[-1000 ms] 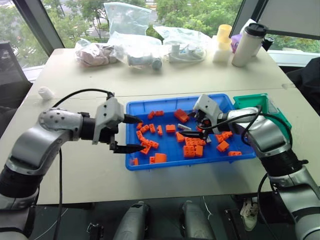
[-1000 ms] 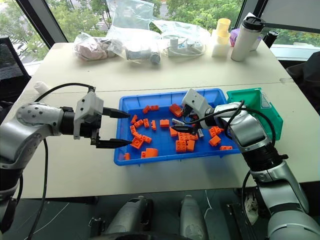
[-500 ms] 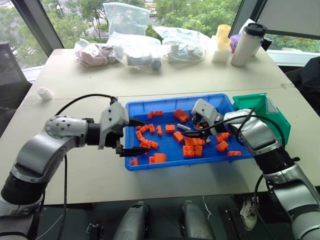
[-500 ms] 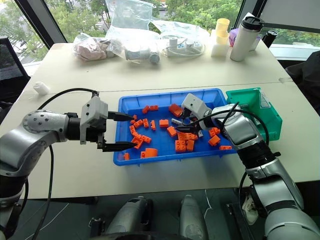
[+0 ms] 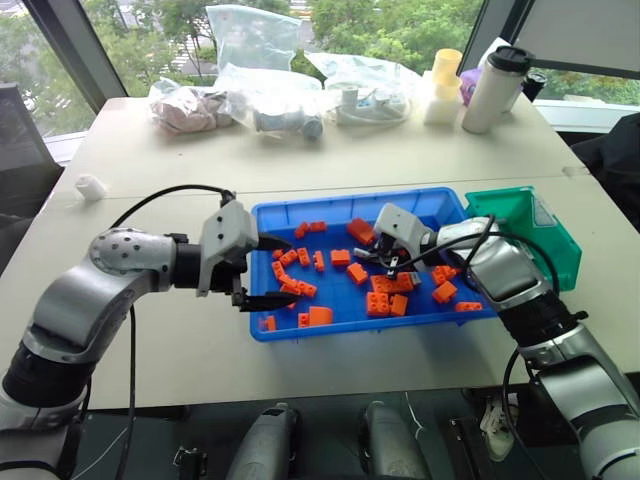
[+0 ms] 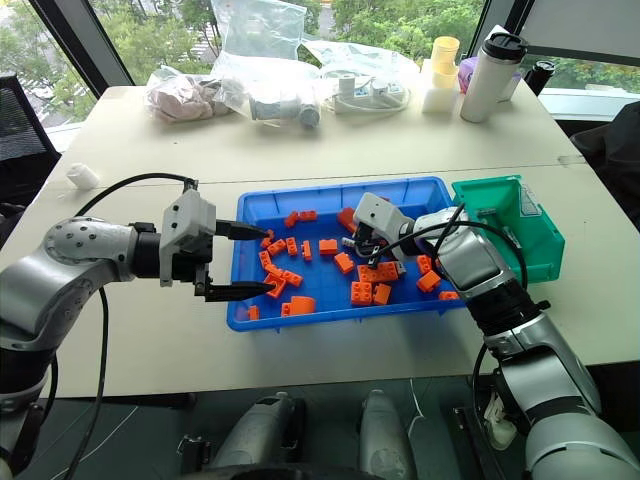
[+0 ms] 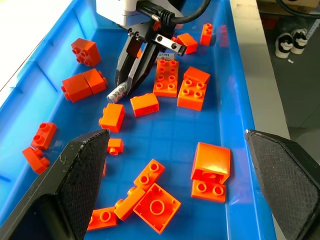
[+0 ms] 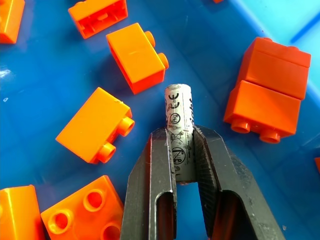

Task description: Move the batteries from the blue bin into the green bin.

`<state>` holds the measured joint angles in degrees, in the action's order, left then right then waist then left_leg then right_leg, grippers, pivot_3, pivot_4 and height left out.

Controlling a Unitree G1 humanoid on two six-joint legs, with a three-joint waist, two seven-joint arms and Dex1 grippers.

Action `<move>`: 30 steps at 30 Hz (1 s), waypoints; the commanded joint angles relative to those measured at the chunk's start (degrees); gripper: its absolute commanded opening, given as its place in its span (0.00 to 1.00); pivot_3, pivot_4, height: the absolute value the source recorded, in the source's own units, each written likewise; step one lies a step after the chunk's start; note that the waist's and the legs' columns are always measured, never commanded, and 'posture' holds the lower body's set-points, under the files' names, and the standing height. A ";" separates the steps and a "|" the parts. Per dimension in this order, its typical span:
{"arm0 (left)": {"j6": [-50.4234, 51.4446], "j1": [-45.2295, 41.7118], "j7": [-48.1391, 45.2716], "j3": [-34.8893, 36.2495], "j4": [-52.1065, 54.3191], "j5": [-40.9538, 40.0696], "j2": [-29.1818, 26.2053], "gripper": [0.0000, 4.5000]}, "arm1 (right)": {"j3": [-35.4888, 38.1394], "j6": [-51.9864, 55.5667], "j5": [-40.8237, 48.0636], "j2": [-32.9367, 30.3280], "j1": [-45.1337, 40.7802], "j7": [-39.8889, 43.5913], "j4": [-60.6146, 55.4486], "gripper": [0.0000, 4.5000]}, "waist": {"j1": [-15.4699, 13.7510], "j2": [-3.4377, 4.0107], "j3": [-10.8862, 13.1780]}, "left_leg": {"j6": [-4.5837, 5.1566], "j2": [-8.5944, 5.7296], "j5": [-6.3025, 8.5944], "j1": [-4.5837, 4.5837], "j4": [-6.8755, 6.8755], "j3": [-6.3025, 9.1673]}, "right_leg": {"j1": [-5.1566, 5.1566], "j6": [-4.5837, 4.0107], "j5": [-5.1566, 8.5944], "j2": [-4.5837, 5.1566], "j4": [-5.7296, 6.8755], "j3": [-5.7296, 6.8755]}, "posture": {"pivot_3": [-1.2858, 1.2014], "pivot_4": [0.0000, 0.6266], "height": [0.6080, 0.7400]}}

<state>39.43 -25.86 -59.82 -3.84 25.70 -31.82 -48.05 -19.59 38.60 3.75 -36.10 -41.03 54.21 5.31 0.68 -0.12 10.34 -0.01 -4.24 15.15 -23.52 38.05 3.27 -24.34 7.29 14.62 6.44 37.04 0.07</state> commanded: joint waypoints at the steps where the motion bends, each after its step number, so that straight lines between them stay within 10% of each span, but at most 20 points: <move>1: -1.94 -3.04 0.71 0.70 -3.87 -1.30 4.40 1.00 | 17.29 11.06 5.75 -1.12 -2.83 -6.46 -8.02 0.01 | -0.37 0.01 0.01 | 0.00 -0.01 0.00 0.00 0.00 0.00 | 0.00 0.00 0.00 0.01 0.00 0.00 | 0.52 0.24 1.00; 10: -8.86 -13.63 0.56 -4.12 -17.73 2.88 17.83 1.00 | 44.02 24.51 8.12 -7.12 6.57 -19.96 -13.86 0.01 | -2.28 -0.18 -0.09 | 0.03 -0.11 0.02 -0.05 0.05 0.04 | 0.11 0.01 0.00 0.08 -0.10 0.01 | 0.52 0.24 1.00; 20: -11.56 -16.11 -0.87 -4.47 -20.74 4.25 21.08 1.00 | 47.74 27.45 11.72 -8.61 13.91 -22.38 -14.51 0.01 | -0.03 -0.11 -0.11 | 0.21 0.00 0.11 0.01 -0.01 -0.07 | 0.01 0.01 0.00 0.02 0.08 -0.03 | 0.52 0.24 1.00; 21: -11.73 -16.09 -0.89 -4.52 -20.78 4.53 21.10 1.00 | 47.44 27.21 11.83 -8.92 14.16 -22.53 -14.37 0.25 | -0.04 -0.11 -0.11 | 0.22 0.00 0.11 0.01 0.00 -0.08 | 0.01 0.01 0.00 0.02 0.08 -0.03 | 0.52 0.24 1.00; 27: -11.82 -15.39 -1.12 -4.29 -20.16 5.27 20.79 1.00 | 46.14 25.26 12.62 -9.97 13.34 -22.90 -13.81 0.94 | -0.04 -0.11 -0.11 | 0.20 -0.01 0.10 0.01 0.02 -0.08 | 0.01 0.01 0.00 0.02 0.08 -0.04 | 0.52 0.24 1.00; 30: -11.07 -14.66 -1.70 -3.95 -18.99 5.18 19.35 1.00 | 43.01 19.83 14.40 -12.70 11.11 -18.31 -15.77 0.99 | 0.01 -0.09 -0.09 | 0.19 -0.01 0.09 0.01 0.03 -0.09 | 0.01 0.01 0.00 0.02 0.07 -0.04 | 0.52 0.24 1.00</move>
<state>28.37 -40.63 -61.10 -8.65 4.69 -26.61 -27.50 23.89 62.30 16.61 -46.05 -27.53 33.07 -7.49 0.69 -0.21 10.25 0.19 -4.25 15.24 -23.51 38.07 3.19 -24.33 7.30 14.61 6.46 37.10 0.03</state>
